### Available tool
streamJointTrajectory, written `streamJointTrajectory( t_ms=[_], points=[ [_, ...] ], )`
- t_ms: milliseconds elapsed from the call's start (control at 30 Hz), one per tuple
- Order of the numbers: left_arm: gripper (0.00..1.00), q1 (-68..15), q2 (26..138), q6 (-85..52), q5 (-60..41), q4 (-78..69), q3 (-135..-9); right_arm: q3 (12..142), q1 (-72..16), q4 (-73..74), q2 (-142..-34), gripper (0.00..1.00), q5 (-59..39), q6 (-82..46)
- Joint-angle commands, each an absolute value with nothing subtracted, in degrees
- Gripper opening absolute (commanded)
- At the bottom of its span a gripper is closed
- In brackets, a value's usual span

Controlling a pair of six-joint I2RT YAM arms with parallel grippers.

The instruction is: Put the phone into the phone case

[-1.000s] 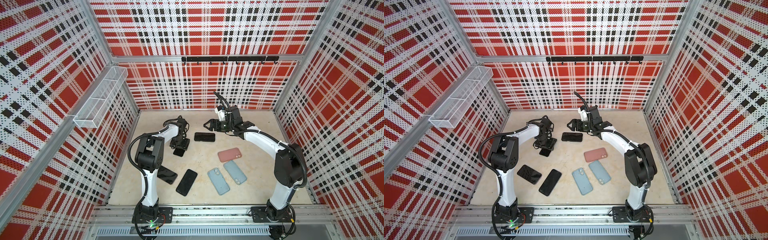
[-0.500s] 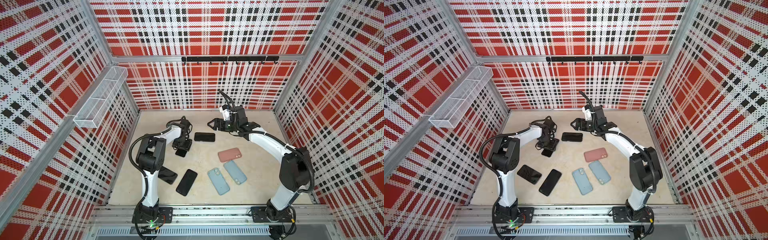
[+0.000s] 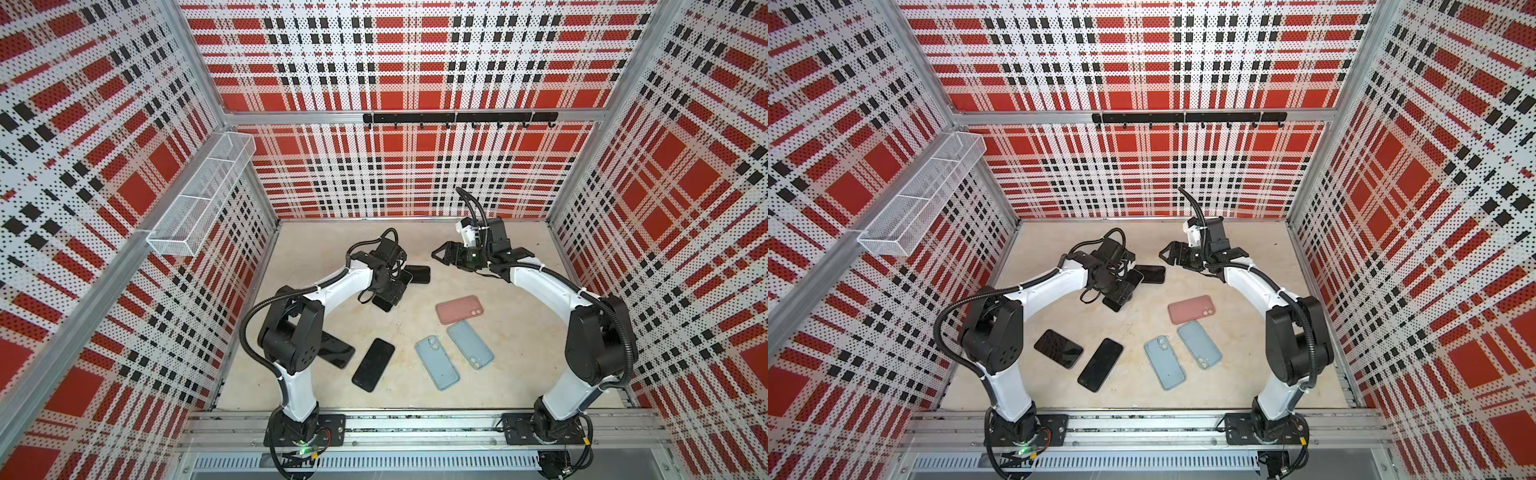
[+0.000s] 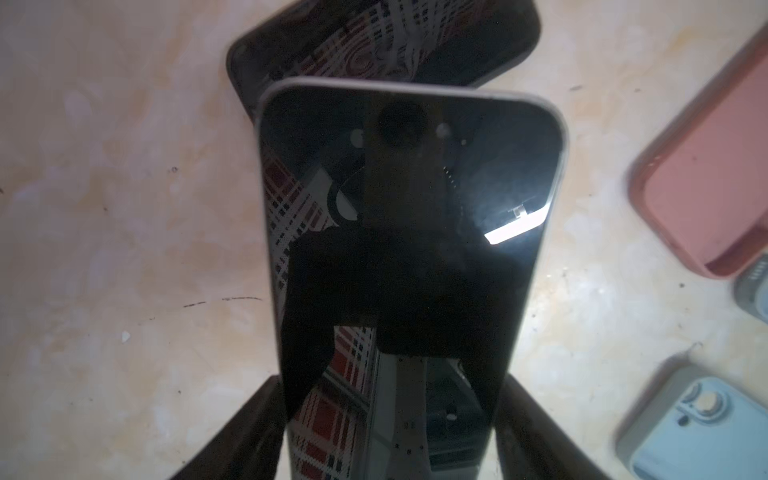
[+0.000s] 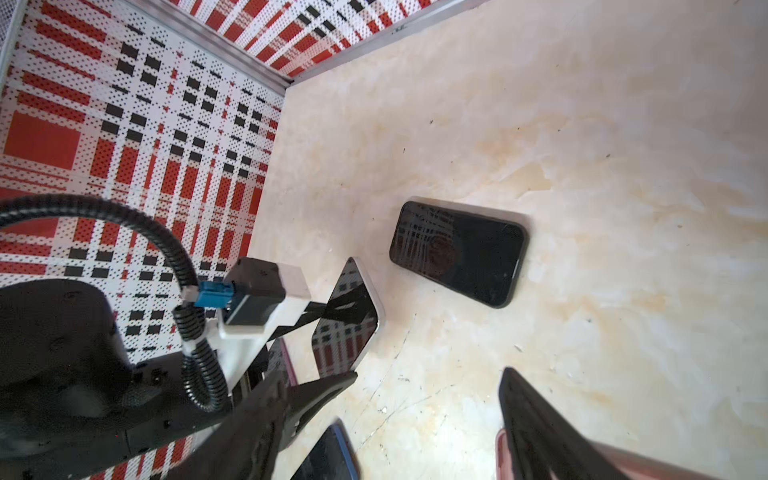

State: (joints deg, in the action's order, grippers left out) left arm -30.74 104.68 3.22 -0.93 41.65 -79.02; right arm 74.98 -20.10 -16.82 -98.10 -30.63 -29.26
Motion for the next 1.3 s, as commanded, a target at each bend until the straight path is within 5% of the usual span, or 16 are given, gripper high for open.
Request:
streamJointTrajectory(
  t_ms=[0,300,567,933,1267],
  points=[
    [0.50,-32.68,101.04,5.65,-2.92,38.32,-77.71,74.80,-20.06,-17.18,-101.22,0.81,-39.22,-27.38],
    [0.50,-36.22,96.90,7.39,-3.41,37.27,-76.42,73.73,-20.66,-16.49,-104.75,0.79,-48.03,-26.75],
    [0.50,-37.31,95.20,8.45,-4.62,37.00,-75.85,72.93,-21.44,-14.03,-106.72,0.65,-53.59,-26.94],
    [0.51,-41.09,92.54,12.57,-5.37,37.29,-74.44,78.59,-21.71,-18.43,-110.53,0.65,-60.12,-21.55],
    [0.52,-41.65,90.35,15.59,-6.32,37.28,-73.93,76.29,-21.79,-16.30,-109.97,0.51,-63.55,-20.87]
  ],
)
